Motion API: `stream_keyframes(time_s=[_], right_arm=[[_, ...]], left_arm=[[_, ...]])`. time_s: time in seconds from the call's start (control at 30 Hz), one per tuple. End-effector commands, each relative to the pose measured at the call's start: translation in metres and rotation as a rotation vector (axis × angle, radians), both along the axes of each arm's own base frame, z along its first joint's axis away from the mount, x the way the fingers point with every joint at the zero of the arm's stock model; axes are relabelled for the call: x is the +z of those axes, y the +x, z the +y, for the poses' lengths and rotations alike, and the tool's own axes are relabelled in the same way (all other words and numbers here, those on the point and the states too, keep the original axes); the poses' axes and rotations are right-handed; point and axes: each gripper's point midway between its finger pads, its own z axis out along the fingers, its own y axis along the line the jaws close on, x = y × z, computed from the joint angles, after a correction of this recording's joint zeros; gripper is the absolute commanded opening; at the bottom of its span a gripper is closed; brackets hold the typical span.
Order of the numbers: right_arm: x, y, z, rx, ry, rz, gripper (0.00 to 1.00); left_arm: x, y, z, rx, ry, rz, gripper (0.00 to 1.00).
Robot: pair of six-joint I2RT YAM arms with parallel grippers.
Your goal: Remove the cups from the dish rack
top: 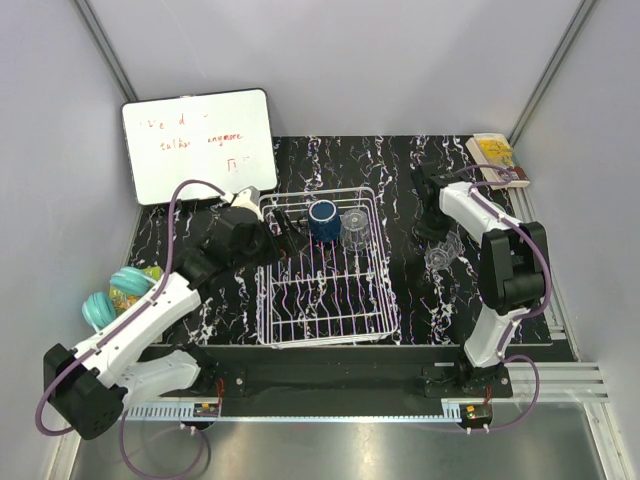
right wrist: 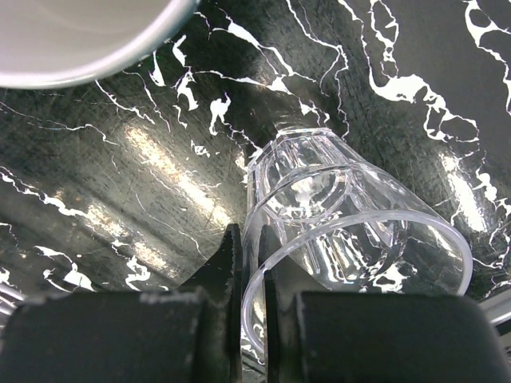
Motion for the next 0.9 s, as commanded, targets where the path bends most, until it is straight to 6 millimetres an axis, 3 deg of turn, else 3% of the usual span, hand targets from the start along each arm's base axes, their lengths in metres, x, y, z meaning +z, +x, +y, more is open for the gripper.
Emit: stream_keyframes(time_s=[0.0, 0.1, 0.17, 0.43, 0.67, 0.83, 0.87], right_arm=[[0.002, 0.007, 0.000, 0.013, 0.006, -0.028, 0.02], [0.006, 0.007, 0.000, 0.016, 0.010, -0.047, 0.11], [0.014, 0.009, -0.003, 0.008, -0.004, -0.075, 0.23], [0.041, 0.011, -0.007, 0.004, -0.010, -0.153, 0.32], [0.102, 0.013, 0.001, 0.030, 0.059, -0.321, 0.45], [0.142, 0.007, 0.024, 0.144, 0.171, -0.458, 0.81], [0.159, 0.000, 0.034, 0.184, 0.227, -0.516, 0.87]], left_arm=[[-0.002, 0.002, -0.003, -0.001, 0.006, -0.003, 0.94], [-0.004, 0.001, -0.005, -0.010, 0.016, -0.003, 0.95], [-0.005, 0.002, -0.007, -0.015, 0.028, -0.004, 0.94], [-0.004, 0.002, -0.012, -0.025, 0.047, -0.012, 0.95], [0.001, 0.005, -0.013, -0.022, 0.069, -0.032, 0.98], [0.005, 0.012, -0.015, -0.024, 0.101, -0.051, 0.99], [0.004, 0.014, -0.017, -0.028, 0.112, -0.054, 0.98]])
